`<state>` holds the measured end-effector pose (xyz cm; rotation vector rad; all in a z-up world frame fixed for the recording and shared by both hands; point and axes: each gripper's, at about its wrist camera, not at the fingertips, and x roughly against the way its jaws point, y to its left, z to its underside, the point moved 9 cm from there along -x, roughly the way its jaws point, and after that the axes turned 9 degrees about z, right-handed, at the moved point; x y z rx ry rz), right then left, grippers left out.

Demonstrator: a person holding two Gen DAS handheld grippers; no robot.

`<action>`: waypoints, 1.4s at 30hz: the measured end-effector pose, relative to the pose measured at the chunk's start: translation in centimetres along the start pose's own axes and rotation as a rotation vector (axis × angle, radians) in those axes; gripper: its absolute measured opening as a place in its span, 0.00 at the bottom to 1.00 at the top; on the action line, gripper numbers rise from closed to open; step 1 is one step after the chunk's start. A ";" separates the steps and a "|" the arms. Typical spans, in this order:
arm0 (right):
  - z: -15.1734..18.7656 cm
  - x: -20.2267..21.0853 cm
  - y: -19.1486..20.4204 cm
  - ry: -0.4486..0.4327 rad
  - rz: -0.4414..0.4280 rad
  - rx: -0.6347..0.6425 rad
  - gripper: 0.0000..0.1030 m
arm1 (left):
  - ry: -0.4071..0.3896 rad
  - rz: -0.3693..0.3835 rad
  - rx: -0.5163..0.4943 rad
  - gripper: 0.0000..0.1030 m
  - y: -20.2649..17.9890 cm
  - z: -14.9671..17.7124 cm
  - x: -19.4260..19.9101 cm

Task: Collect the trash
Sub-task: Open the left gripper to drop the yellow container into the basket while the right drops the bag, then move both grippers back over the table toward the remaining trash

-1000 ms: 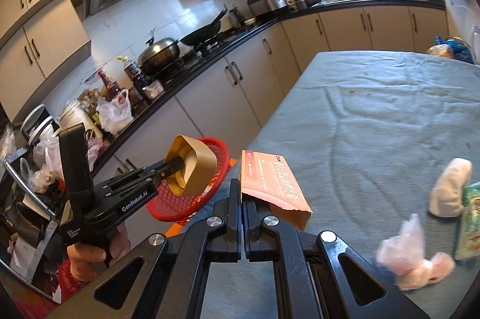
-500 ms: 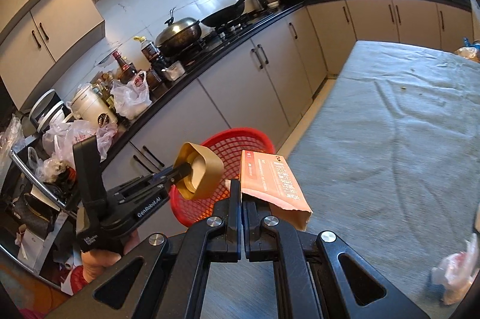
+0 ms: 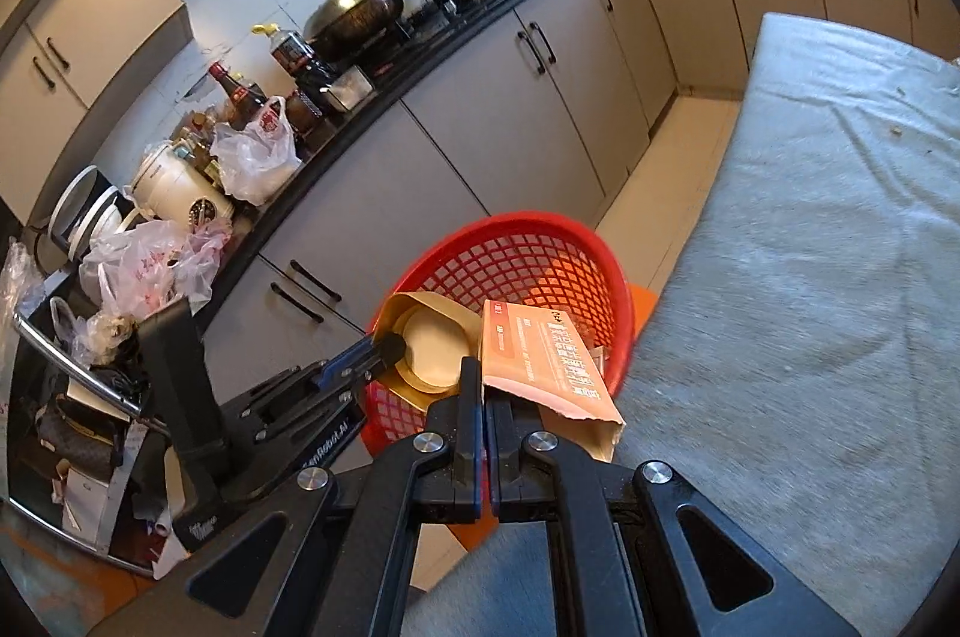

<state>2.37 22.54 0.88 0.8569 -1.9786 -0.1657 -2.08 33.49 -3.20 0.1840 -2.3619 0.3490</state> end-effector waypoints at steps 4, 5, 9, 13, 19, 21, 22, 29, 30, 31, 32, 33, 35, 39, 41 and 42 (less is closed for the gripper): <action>-0.1 -1.4 -0.2 0.033 0.010 -0.016 0.06 | 0.002 -0.005 0.007 0.12 0.5 0.0 -0.3; 0.0 -1.5 -0.4 0.039 0.011 -0.020 0.09 | 0.003 -0.002 0.009 0.15 0.6 0.0 -0.3; -0.4 -1.0 -0.4 0.012 0.009 -0.027 0.45 | -0.001 -0.001 0.018 0.19 1.0 -0.1 -0.4; -0.5 -0.1 -0.1 -0.001 -0.001 -0.019 0.45 | -0.006 0.001 0.017 0.19 0.7 -0.1 -0.1; -0.2 1.2 -0.7 -0.019 -0.010 -0.037 0.45 | -0.014 0.012 0.007 0.20 -0.2 -0.3 0.4; -0.1 1.5 -0.8 -0.022 -0.009 -0.041 0.45 | -0.017 0.015 0.001 0.20 -0.7 -0.3 0.5; 0.0 1.6 -0.9 -0.024 -0.008 -0.044 0.45 | -0.018 0.015 -0.002 0.20 -0.9 -0.3 0.6; 0.3 2.5 -1.4 -0.039 -0.003 -0.047 0.45 | -0.029 0.012 -0.016 0.27 -2.0 -0.3 1.4; 0.3 2.7 -1.5 -0.042 -0.002 -0.049 0.45 | -0.030 0.012 -0.016 0.28 -2.0 -0.3 1.5; 0.4 2.8 -1.6 -0.044 -0.001 -0.051 0.45 | -0.030 0.012 -0.017 0.28 -2.1 -0.3 1.6; 0.4 2.9 -1.7 -0.045 0.000 -0.054 0.45 | -0.030 0.011 -0.017 0.30 -2.0 -0.3 1.5; 0.5 3.0 -1.8 -0.045 0.000 -0.057 0.45 | -0.032 0.009 -0.018 0.31 -2.1 -0.3 1.6; 0.7 3.2 -2.0 -0.047 0.004 -0.059 0.45 | -0.037 0.008 -0.020 0.33 -2.4 -0.3 2.0; 1.1 3.6 -2.6 -0.048 0.012 -0.068 0.45 | -0.045 0.003 -0.027 0.40 -3.0 -0.4 2.5; 1.4 3.9 -2.8 -0.049 0.018 -0.071 0.48 | -0.054 -0.007 -0.024 0.50 -3.3 -0.4 2.8; 1.4 4.1 -3.0 -0.052 0.021 -0.073 0.52 | -0.060 -0.013 -0.025 0.55 -3.4 -0.4 3.0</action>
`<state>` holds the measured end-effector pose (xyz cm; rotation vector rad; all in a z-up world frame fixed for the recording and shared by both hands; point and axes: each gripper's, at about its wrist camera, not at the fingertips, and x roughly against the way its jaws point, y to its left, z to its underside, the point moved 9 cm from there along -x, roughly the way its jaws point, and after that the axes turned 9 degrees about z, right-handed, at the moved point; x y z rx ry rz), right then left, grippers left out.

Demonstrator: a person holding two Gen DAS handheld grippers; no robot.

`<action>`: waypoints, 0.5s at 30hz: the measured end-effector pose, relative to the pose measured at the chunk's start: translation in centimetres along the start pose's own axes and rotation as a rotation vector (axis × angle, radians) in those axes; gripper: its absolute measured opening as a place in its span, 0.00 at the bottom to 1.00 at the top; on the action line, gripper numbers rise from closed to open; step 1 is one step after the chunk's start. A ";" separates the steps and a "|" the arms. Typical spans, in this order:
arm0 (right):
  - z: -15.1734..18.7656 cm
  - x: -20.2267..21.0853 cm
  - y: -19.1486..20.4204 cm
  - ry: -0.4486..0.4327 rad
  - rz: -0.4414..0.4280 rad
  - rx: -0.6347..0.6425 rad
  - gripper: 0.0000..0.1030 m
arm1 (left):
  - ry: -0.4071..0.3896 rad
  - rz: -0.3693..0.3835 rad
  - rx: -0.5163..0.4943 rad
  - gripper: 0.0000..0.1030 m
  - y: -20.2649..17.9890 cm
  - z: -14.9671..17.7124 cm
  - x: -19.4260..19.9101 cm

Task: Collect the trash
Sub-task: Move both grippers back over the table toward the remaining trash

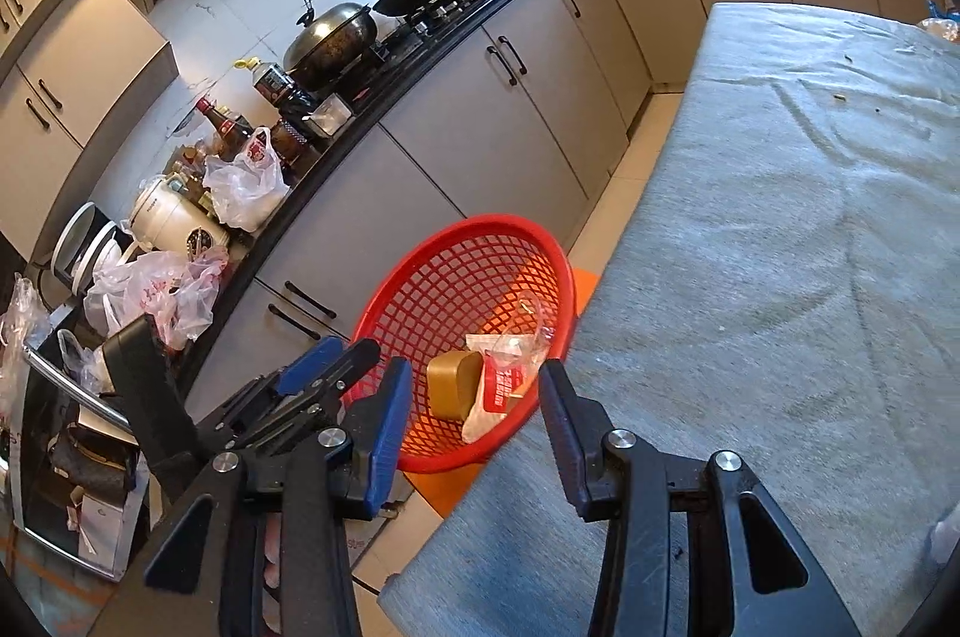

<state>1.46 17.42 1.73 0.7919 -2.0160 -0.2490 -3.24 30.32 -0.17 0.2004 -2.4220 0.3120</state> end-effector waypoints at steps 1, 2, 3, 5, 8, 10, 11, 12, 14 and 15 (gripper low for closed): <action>0.1 0.2 -0.3 -0.005 0.003 -0.002 0.54 | -0.005 -0.005 -0.001 0.56 -0.1 0.0 0.1; 0.1 0.4 -0.5 -0.010 0.008 -0.003 0.56 | -0.010 -0.010 -0.001 0.59 -0.2 -0.1 0.3; 0.1 0.6 -0.7 -0.014 0.013 -0.003 0.57 | -0.013 -0.013 -0.002 0.61 -0.3 -0.1 0.3; 0.2 1.2 -1.3 -0.022 0.027 -0.008 0.60 | -0.016 -0.021 -0.003 0.66 -0.5 -0.1 0.5; 0.4 2.1 -2.4 -0.040 0.053 -0.017 0.68 | -0.027 -0.026 0.004 0.72 -0.8 -0.1 1.0; 0.8 2.9 -3.0 -0.054 0.067 -0.019 0.69 | -0.033 -0.015 0.008 0.73 -1.4 0.0 1.2; 1.1 3.4 -3.4 -0.061 0.074 -0.018 0.69 | -0.033 -0.007 0.008 0.73 -1.7 -0.1 1.3; 1.4 3.9 -3.9 -0.070 0.083 -0.018 0.70 | -0.031 0.006 0.003 0.73 -2.4 0.0 1.4; 1.8 4.8 -4.5 -0.088 0.095 -0.022 0.70 | -0.028 0.021 -0.016 0.73 -3.5 0.1 1.4; 2.0 5.4 -5.1 -0.101 0.100 -0.026 0.70 | -0.025 0.028 -0.035 0.73 -4.5 0.2 1.4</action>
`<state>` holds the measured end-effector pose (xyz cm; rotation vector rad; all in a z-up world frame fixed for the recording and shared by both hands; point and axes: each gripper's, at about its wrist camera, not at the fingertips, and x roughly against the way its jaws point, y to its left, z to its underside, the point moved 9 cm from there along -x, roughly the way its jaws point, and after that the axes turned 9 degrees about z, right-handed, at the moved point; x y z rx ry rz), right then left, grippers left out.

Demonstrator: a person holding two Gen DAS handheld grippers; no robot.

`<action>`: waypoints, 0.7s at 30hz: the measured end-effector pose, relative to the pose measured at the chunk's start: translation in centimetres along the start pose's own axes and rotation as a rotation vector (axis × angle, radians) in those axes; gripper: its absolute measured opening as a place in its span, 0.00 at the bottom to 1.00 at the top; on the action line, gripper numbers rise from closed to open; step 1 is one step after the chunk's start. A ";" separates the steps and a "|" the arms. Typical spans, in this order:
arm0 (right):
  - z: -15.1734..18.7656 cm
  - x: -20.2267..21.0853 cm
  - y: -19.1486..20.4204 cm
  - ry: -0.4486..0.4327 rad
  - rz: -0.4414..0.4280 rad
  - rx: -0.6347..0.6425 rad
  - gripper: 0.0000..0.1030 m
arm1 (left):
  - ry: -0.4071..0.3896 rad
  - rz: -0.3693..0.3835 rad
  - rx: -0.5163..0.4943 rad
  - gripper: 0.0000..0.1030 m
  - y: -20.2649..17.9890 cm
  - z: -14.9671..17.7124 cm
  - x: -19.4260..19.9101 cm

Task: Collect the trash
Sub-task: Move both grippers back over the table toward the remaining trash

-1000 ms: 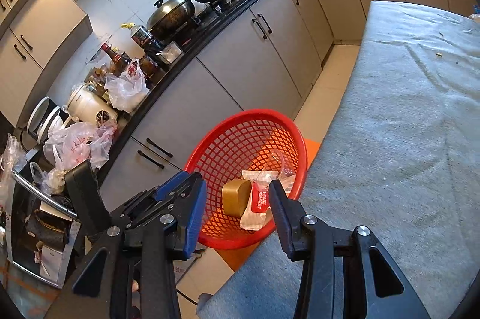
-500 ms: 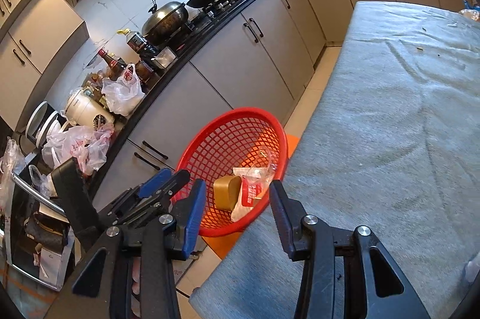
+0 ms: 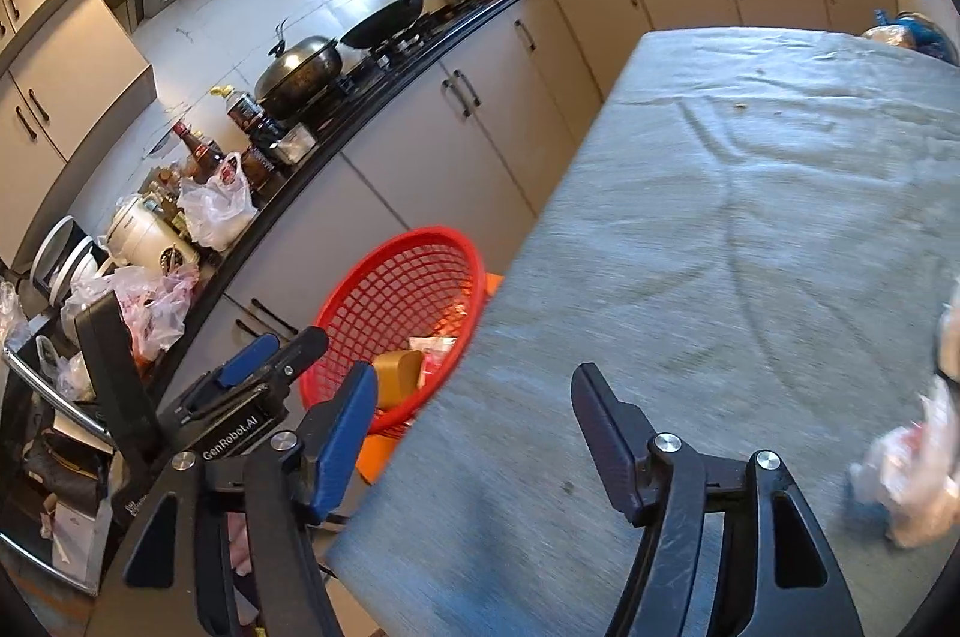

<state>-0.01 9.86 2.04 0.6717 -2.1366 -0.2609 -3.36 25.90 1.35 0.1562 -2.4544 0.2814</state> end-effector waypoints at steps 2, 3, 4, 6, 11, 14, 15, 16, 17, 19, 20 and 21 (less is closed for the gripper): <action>0.3 0.9 -1.0 -0.014 0.007 -0.010 0.70 | 0.004 0.017 -0.022 0.73 -1.5 0.1 -0.1; 0.4 1.5 -1.7 -0.021 0.009 -0.017 0.70 | 0.006 0.033 -0.035 0.73 -2.7 0.1 -0.1; 0.6 2.0 -2.2 -0.027 0.012 -0.022 0.70 | 0.009 0.045 -0.043 0.73 -3.5 0.2 -0.2; 0.7 3.1 -3.7 -0.042 0.026 -0.039 0.70 | 0.017 0.074 -0.070 0.73 -5.7 0.4 -0.4; 1.5 7.0 -8.1 -0.104 0.052 -0.103 0.70 | 0.053 0.126 -0.138 0.73 -10.5 1.5 -1.3; 1.9 10.1 -11.9 -0.158 0.084 -0.157 0.70 | 0.085 0.176 -0.176 0.73 -13.8 2.3 -2.0; 2.0 11.5 -13.7 -0.182 0.105 -0.186 0.70 | 0.098 0.201 -0.194 0.73 -15.3 2.7 -2.2; 2.2 12.2 -14.7 -0.195 0.117 -0.202 0.70 | 0.107 0.220 -0.206 0.73 -16.3 2.9 -2.3; 2.5 13.2 -16.3 -0.208 0.134 -0.223 0.70 | 0.116 0.242 -0.214 0.73 -17.3 3.2 -2.4; 3.0 14.7 -19.3 -0.226 0.167 -0.283 0.69 | 0.143 0.313 -0.222 0.73 -19.8 3.8 -2.7; 3.4 15.4 -20.8 -0.234 0.178 -0.316 0.69 | 0.155 0.344 -0.224 0.73 -20.9 4.1 -2.7; 3.7 15.9 -22.5 -0.240 0.189 -0.349 0.69 | 0.174 0.392 -0.225 0.73 -22.4 4.5 -2.8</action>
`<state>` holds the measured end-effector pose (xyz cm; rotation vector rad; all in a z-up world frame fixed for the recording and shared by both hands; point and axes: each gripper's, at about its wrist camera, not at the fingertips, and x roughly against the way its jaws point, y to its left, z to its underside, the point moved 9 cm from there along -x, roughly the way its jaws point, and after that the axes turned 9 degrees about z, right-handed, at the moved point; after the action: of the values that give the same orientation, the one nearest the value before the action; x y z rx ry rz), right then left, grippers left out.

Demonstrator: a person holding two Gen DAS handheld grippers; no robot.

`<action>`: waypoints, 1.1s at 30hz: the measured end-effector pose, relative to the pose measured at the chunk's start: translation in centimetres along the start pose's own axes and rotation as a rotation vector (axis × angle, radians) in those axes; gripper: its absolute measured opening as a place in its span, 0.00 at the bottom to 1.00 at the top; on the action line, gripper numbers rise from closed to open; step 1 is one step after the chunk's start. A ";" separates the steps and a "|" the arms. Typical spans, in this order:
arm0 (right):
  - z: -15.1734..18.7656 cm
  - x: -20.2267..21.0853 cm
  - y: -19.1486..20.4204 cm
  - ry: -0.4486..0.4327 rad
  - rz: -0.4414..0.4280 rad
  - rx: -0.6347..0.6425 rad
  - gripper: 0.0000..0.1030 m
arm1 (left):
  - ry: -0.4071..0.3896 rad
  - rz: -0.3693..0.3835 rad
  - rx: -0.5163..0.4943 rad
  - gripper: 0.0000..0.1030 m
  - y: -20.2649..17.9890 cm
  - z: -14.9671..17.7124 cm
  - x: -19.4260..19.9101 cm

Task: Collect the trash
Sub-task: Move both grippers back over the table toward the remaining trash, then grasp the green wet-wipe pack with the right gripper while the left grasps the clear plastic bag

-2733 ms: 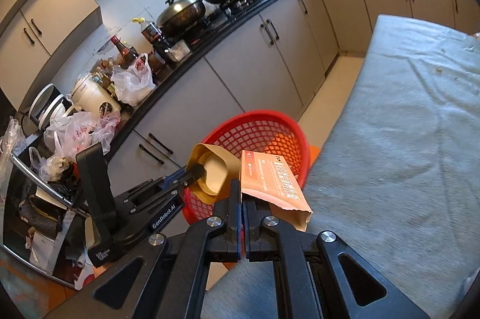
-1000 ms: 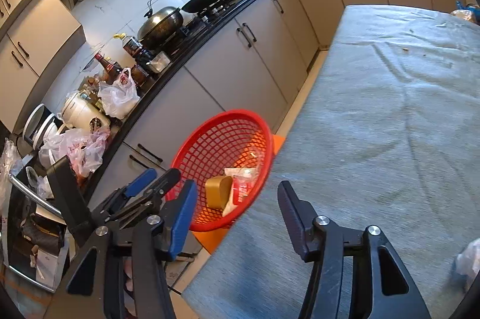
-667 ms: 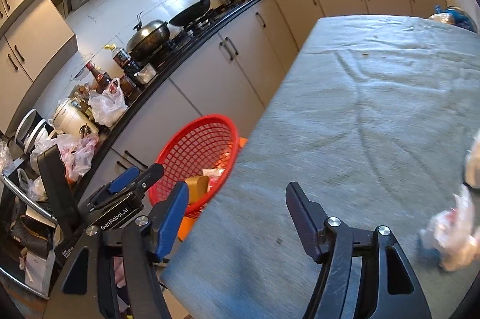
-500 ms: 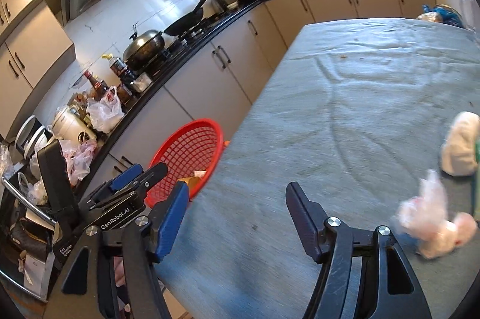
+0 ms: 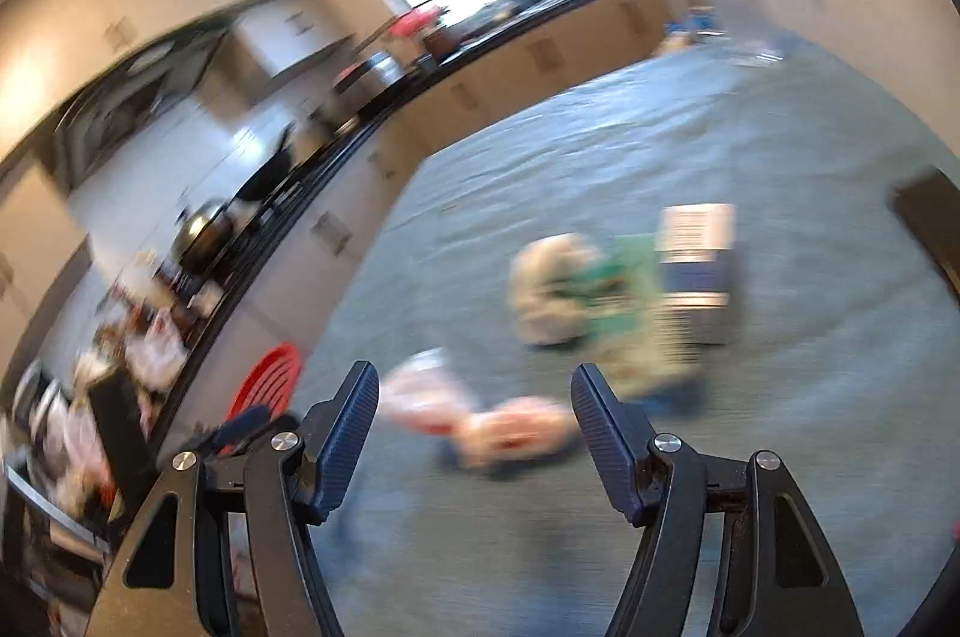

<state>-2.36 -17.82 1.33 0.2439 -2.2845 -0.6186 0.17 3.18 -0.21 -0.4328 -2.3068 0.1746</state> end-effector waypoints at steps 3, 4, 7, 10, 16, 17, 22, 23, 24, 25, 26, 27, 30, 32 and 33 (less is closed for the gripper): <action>-0.5 -0.4 -3.1 0.009 0.026 -0.062 0.66 | 0.038 0.084 -0.010 0.73 -2.8 0.1 -1.4; -0.6 -0.8 -4.1 0.023 0.023 -0.089 0.65 | 0.051 0.109 -0.014 0.73 -3.8 0.1 -1.9; -0.7 -2.2 -5.4 0.062 0.001 -0.123 0.60 | 0.070 0.127 -0.043 0.73 -5.8 0.3 -2.9; -0.8 -3.6 -5.6 0.097 -0.021 -0.122 0.59 | 0.080 0.137 -0.067 0.73 -7.0 0.5 -3.2; -0.8 -6.5 -4.1 0.139 -0.024 -0.068 0.38 | 0.101 0.134 -0.079 0.73 -6.9 0.6 -3.9; -0.7 -6.7 -3.8 0.145 -0.030 -0.062 0.31 | 0.103 0.136 -0.078 0.73 -6.9 0.6 -3.9; -0.1 -6.4 -2.6 0.124 -0.053 -0.025 0.13 | 0.109 0.147 -0.072 0.73 -7.0 0.4 -4.3; -0.2 -6.0 -2.5 0.113 -0.064 -0.020 0.13 | 0.109 0.148 -0.071 0.73 -7.1 0.3 -4.4; -0.2 -5.4 -2.4 0.095 -0.066 -0.013 0.13 | 0.112 0.148 -0.069 0.74 -7.2 0.2 -4.6; -0.2 -5.1 -2.2 0.084 -0.062 -0.009 0.12 | 0.115 0.153 -0.067 0.74 -7.3 0.1 -4.8; -0.3 -4.5 -2.1 0.069 -0.059 -0.003 0.13 | 0.118 0.161 -0.065 0.74 -7.4 0.1 -5.0; -0.4 -4.0 -2.0 0.055 -0.063 0.002 0.13 | 0.120 0.170 -0.064 0.74 -7.7 -0.1 -5.3; -0.6 -3.0 -2.2 0.035 -0.075 0.003 0.13 | 0.116 0.180 -0.076 0.74 -8.5 -0.5 -6.1; -0.6 -2.6 -2.3 0.028 -0.078 0.005 0.13 | 0.116 0.178 -0.081 0.69 -8.8 -0.7 -6.7; -0.5 -2.4 -2.3 0.025 -0.080 0.005 0.13 | 0.117 0.182 -0.080 0.59 -9.0 -0.8 -7.1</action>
<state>-0.31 -19.16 -0.98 0.3452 -2.2615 -0.6470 3.06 -7.79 -2.14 -0.6765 -2.1646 0.1431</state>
